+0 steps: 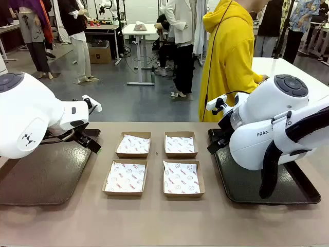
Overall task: Individually package the donuts and arrange them on the tray.
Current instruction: Pick up one Paper togo box.
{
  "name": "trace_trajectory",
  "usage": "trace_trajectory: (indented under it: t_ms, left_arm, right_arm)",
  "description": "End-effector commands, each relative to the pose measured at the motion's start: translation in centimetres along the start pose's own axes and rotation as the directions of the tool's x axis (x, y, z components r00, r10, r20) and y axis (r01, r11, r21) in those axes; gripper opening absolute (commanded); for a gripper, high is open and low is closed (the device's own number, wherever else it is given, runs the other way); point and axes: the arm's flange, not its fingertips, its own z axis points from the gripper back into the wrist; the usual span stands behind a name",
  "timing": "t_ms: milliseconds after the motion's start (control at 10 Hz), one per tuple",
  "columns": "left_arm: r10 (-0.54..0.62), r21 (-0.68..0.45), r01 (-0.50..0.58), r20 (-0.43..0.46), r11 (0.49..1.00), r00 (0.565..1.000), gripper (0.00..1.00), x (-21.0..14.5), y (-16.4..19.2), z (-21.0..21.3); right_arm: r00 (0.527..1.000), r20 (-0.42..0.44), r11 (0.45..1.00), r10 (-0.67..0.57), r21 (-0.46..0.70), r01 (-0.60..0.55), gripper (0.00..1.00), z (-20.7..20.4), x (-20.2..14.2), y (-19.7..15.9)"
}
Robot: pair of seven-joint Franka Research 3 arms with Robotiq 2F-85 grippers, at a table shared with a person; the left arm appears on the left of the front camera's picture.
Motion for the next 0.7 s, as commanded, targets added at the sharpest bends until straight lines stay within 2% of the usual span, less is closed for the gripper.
trace_trajectory:
  t_ms: [0,600]
  left_arm:
    - [0.000,0.000,0.000,0.000,1.000,1.000,1.00,0.00,-0.01,0.00]
    - [0.000,0.000,0.000,0.000,1.000,1.000,1.00,0.00,-0.01,0.00]
  right_arm:
    - [1.000,0.000,1.000,0.000,0.000,0.000,1.00,0.00,0.00,0.00]
    - [1.000,0.000,1.000,0.000,0.000,0.000,1.00,0.00,0.00,0.00]
